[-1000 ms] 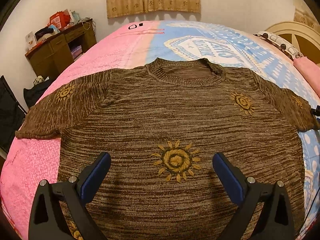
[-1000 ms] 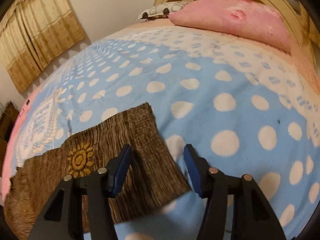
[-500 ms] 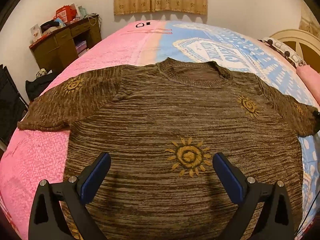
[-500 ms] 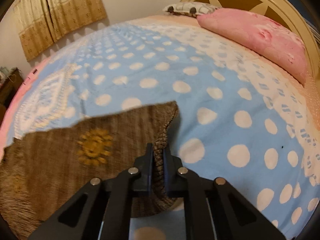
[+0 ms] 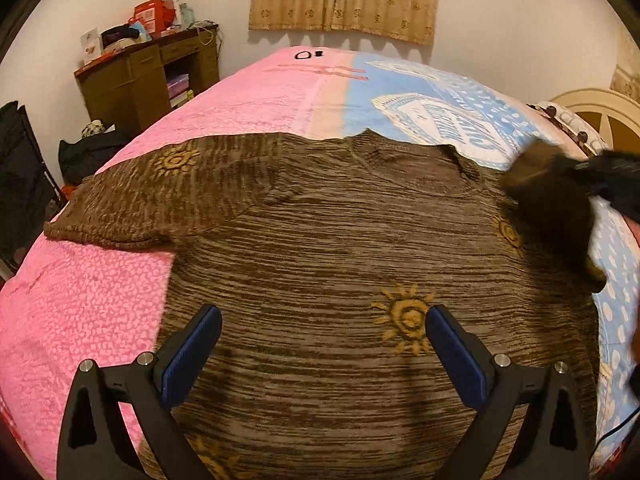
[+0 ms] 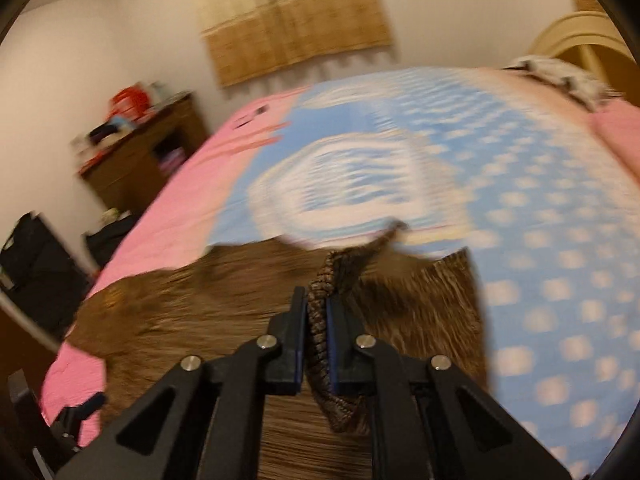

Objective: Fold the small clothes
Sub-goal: 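Fold the gripped sleeve across the sweater body and open the right gripper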

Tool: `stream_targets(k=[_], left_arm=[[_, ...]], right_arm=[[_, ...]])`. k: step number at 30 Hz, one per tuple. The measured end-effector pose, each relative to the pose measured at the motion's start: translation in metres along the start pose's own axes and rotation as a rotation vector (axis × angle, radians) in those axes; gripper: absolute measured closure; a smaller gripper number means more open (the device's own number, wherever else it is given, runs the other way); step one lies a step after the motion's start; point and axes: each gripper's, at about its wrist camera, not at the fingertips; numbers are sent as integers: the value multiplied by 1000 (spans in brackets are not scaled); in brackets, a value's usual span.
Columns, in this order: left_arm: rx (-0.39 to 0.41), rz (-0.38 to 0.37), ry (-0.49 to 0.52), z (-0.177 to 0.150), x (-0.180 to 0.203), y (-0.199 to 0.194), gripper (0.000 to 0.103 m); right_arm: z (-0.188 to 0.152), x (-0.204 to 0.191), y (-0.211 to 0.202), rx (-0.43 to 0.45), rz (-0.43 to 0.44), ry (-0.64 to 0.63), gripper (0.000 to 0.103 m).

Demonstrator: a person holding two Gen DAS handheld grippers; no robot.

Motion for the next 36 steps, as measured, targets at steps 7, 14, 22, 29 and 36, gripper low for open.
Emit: stream_targets(k=[7, 14, 22, 29, 36], left_arm=[[8, 25, -33, -1, -25, -4, 1], [-3, 5, -41, -3, -27, 6, 1], [-23, -19, 30, -7, 0, 10, 1], [-14, 13, 64, -5, 11, 8, 1], [-9, 60, 91, -3, 9, 6, 1]], right_arm=[[-37, -64, 77, -66, 36, -28, 71], [-36, -10, 40, 51, 72, 93, 49], [-70, 62, 34, -98, -154, 38, 66], [-58, 87, 11, -57, -141, 114, 70], [-5, 37, 69, -61, -111, -44, 67]])
Point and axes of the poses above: each gripper's, at about its wrist camera, not at the fingertips, and y roughly the way its jaws point, x to its right, z to its top, and after that the axes turned 14 degrees about -z, right-handed
